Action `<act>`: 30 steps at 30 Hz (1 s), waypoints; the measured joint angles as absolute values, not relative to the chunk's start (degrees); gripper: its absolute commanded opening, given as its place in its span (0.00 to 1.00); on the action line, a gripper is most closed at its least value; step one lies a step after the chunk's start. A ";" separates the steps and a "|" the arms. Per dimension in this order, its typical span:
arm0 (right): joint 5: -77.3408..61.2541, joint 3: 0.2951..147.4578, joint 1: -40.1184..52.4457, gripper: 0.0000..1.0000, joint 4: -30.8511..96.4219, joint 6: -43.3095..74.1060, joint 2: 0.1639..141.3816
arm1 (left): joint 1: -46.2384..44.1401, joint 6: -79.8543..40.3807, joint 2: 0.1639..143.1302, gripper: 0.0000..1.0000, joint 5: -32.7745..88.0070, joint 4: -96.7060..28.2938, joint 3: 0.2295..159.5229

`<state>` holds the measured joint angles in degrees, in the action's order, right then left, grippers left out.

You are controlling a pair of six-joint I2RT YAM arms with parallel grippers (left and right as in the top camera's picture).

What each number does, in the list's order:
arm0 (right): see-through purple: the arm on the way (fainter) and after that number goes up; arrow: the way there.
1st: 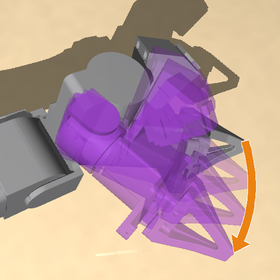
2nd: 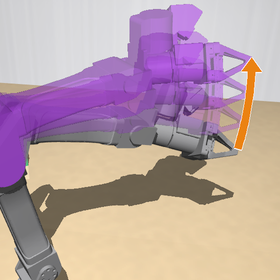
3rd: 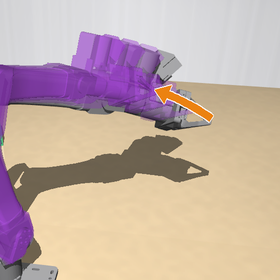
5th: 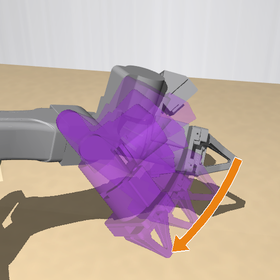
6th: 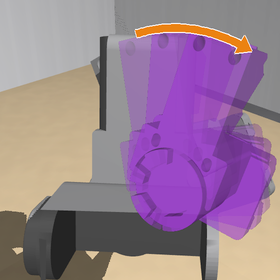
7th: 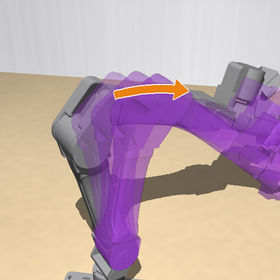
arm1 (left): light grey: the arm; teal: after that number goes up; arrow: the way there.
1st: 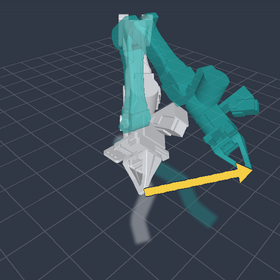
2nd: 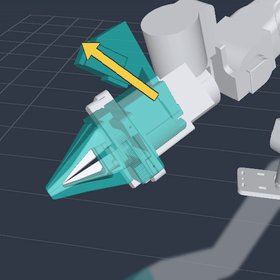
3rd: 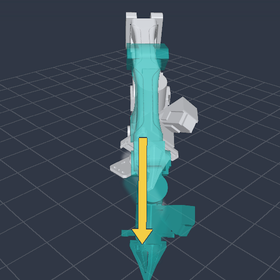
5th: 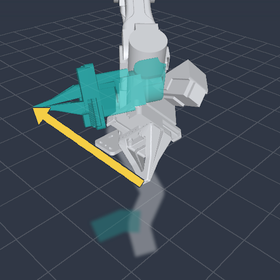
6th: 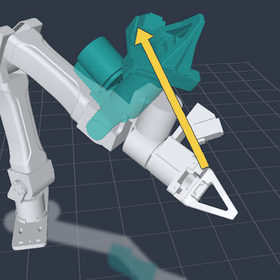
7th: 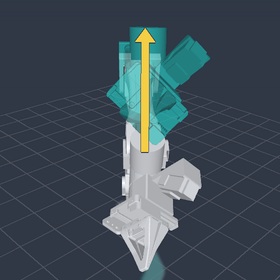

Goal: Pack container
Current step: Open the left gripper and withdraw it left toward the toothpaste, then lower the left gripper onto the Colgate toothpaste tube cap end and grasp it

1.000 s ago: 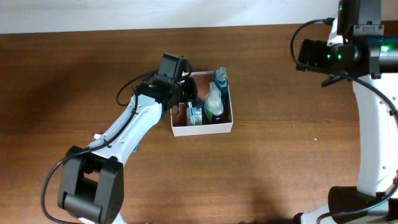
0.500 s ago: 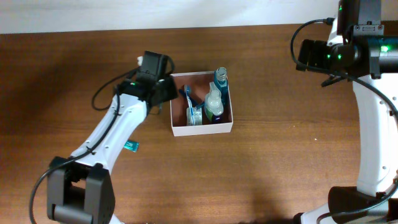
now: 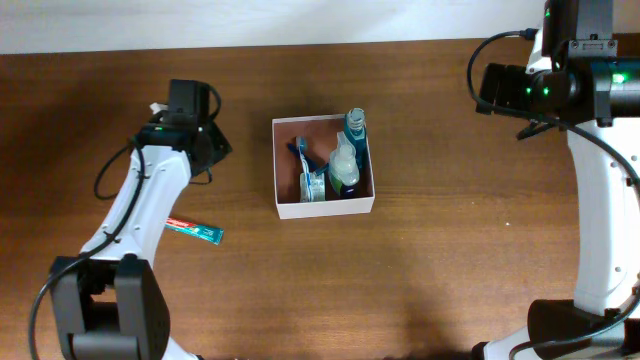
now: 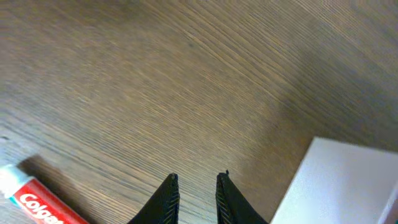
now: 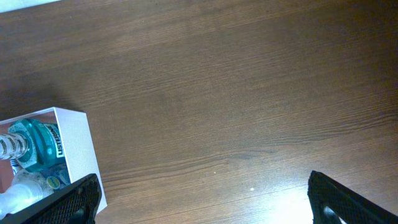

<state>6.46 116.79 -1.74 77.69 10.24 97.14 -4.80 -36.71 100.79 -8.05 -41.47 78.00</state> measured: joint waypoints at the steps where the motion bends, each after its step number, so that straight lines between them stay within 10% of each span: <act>1: 6.44 116.79 -1.74 0.99 77.71 10.24 97.14 | -4.16 -37.21 100.79 0.21 -8.05 -41.71 78.00; 30: 6.44 116.79 -1.74 0.99 77.69 10.22 97.14 | 9.74 -57.74 100.79 0.28 -9.37 -45.91 65.54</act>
